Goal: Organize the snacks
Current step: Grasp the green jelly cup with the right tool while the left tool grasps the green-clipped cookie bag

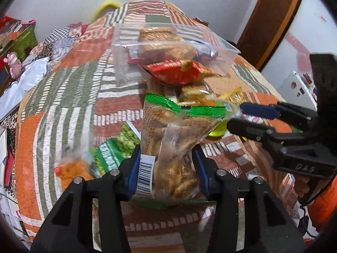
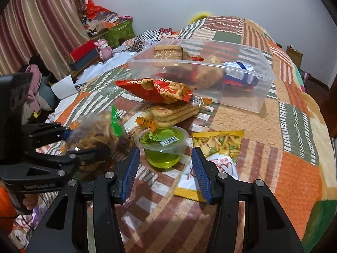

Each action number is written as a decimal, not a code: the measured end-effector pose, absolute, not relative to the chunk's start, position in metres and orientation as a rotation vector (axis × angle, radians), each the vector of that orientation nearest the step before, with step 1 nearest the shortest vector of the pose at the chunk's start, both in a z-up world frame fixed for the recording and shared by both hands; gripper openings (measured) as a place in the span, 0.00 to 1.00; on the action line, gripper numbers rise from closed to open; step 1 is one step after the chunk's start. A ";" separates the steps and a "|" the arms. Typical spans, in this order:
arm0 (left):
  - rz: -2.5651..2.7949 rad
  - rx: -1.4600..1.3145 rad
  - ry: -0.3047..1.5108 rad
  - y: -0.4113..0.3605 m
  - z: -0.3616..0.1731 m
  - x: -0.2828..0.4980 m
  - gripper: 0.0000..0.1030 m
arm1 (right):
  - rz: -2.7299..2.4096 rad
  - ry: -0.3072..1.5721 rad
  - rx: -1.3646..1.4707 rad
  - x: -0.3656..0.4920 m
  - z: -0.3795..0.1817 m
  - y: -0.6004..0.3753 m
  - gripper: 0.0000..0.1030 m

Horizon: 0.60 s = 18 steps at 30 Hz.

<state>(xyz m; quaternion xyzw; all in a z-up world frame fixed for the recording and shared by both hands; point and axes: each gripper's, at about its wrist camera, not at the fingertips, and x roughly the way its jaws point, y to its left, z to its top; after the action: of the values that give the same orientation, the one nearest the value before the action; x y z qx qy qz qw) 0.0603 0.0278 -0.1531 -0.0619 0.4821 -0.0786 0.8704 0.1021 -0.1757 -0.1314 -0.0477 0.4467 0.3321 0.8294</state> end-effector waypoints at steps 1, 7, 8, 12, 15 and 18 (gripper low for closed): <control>-0.162 -0.133 1.005 0.029 -0.152 0.061 0.45 | 0.708 0.955 -0.101 0.104 -0.133 -0.174 0.46; -0.150 -0.163 0.988 0.040 -0.147 0.064 0.45 | 0.723 0.989 -0.122 0.111 -0.143 -0.160 0.46; -0.150 -0.166 0.986 0.041 -0.146 0.065 0.45 | 0.723 0.995 -0.127 0.112 -0.146 -0.157 0.46; -0.154 -0.174 0.976 0.043 -0.145 0.066 0.45 | 0.728 1.033 -0.115 0.121 -0.154 -0.152 0.45; -0.155 -0.171 0.960 0.042 -0.140 0.066 0.45 | 0.726 1.029 -0.100 0.122 -0.155 -0.153 0.44; -0.160 -0.165 0.937 0.041 -0.132 0.066 0.45 | 0.724 1.022 -0.103 0.119 -0.153 -0.155 0.44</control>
<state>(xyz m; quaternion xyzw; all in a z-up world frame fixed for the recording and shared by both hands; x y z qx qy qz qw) 0.0656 0.0410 -0.1325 -0.0796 0.4504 -0.0771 0.8859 0.1193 -0.1547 -0.1533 -0.0480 0.4780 0.3386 0.8090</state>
